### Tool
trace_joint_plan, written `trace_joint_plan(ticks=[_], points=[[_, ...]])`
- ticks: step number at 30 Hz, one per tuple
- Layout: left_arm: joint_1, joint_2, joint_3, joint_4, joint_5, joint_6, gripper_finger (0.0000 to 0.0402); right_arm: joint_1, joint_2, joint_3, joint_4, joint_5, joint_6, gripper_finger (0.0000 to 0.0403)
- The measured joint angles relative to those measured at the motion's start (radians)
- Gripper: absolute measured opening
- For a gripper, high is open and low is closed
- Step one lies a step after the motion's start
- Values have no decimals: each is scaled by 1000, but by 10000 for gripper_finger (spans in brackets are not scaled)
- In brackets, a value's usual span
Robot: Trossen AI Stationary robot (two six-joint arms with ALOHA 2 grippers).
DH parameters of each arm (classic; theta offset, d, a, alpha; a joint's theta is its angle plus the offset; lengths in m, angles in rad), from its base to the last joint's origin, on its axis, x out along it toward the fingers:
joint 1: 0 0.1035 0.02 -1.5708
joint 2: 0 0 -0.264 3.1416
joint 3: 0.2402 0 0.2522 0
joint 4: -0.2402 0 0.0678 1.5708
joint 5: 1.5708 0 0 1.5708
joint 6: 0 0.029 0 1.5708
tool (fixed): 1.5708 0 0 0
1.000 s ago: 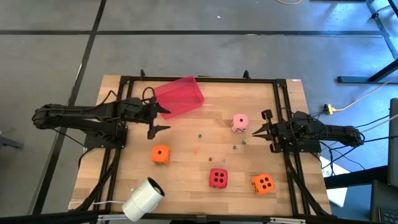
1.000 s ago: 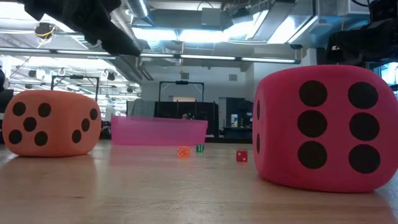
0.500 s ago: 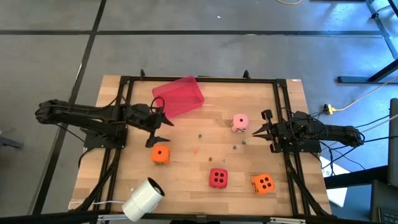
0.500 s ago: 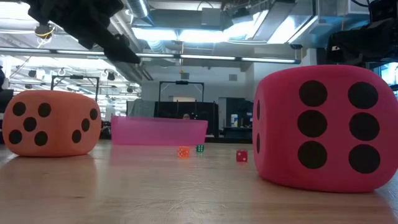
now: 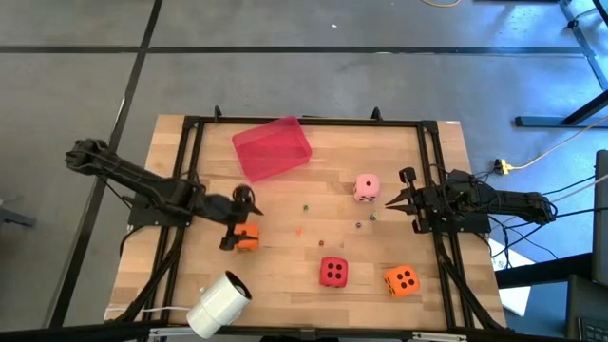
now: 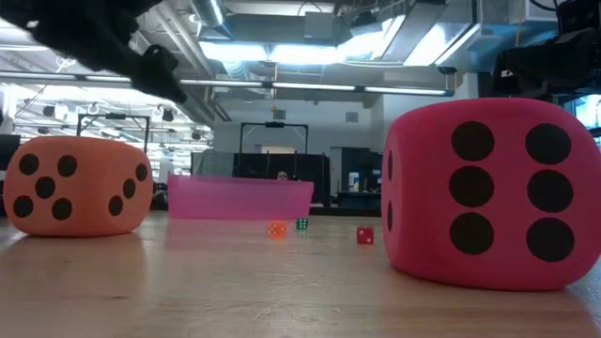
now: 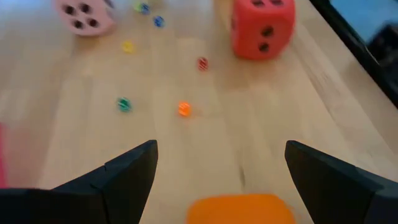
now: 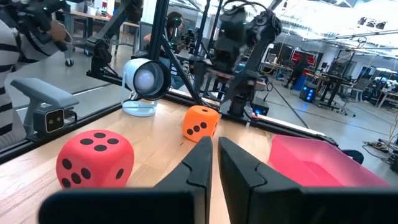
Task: Pick & Place Dice
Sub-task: Put the left large orange die into the red bin
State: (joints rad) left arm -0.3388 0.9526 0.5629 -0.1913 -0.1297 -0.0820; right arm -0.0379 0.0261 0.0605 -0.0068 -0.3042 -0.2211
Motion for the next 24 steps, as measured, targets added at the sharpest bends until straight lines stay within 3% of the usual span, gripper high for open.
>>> trace_joint_plan(ticks=[3,8,17,24], points=[[-59,31,0,-22,-54,-67,350,0,0,0,-1,0,0,29],[-137,52,0,-89,-231,-204,350,0,0,0,-3,0,0,29],[-193,56,0,-156,-246,-365,350,0,0,0,-3,0,0,29],[-204,101,0,-191,-269,-398,350,0,0,0,-4,0,0,29]])
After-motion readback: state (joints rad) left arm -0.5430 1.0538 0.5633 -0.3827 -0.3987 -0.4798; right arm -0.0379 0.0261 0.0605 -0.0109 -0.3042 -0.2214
